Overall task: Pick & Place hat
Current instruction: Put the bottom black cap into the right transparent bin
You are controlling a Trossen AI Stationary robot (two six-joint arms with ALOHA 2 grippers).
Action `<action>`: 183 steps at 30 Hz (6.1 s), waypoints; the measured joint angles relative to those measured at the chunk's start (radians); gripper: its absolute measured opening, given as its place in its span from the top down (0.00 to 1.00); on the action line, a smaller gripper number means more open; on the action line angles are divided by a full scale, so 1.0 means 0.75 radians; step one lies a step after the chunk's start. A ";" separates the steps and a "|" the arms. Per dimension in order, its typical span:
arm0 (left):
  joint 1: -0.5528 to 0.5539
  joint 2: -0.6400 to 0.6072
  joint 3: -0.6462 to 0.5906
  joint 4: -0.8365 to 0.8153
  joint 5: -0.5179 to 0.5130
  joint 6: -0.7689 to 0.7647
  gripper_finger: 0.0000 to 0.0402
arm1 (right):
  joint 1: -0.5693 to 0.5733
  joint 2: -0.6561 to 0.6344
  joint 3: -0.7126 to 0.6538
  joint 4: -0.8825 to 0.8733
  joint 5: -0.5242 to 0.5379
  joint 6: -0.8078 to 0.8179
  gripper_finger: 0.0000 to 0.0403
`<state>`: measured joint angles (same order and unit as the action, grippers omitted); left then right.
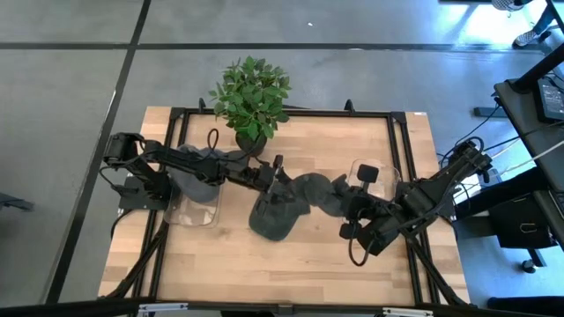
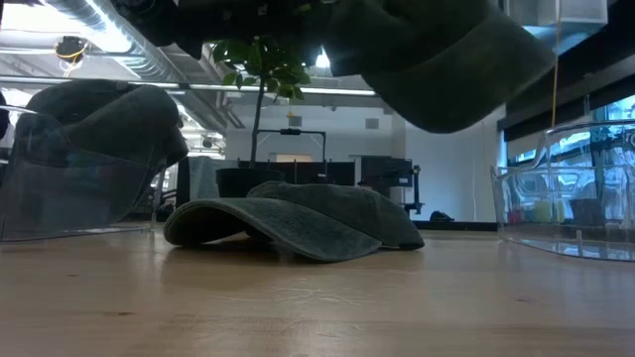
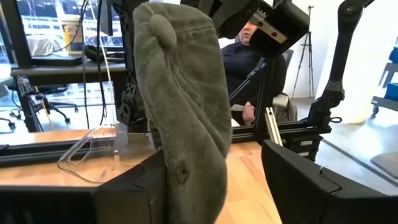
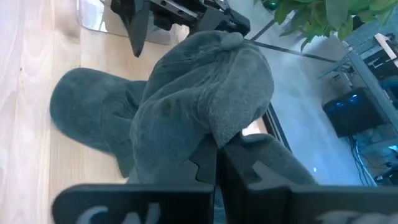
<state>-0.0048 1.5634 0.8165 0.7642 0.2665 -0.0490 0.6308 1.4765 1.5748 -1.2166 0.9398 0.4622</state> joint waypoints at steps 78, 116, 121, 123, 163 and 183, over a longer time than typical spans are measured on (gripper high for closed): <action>0.013 -0.001 -0.001 -0.148 0.569 0.744 0.99 | -0.625 0.231 0.000 0.612 -1.413 -0.730 0.48; 0.121 -0.227 0.001 -0.472 0.364 0.467 0.78 | -0.581 0.180 0.305 -0.119 -0.957 -0.413 0.91; 0.172 -0.297 0.000 -0.643 0.369 0.379 0.79 | -0.559 0.174 0.480 -0.446 -0.797 -0.194 0.91; 0.183 -0.302 0.000 -0.658 0.369 0.362 0.79 | -0.553 0.167 0.521 -0.471 -0.759 -0.138 0.91; 0.194 -0.299 0.000 -0.775 0.317 0.373 0.80 | -0.548 -0.704 -0.349 -0.474 -0.859 0.203 0.91; 0.195 -0.298 -0.001 -0.733 0.197 0.376 0.79 | -0.593 -0.681 -0.506 -0.472 -0.707 -0.047 0.91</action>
<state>0.1413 1.3396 0.8162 0.2146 0.4140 0.2332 0.1861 0.9661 1.1950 -1.5705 0.4093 0.4272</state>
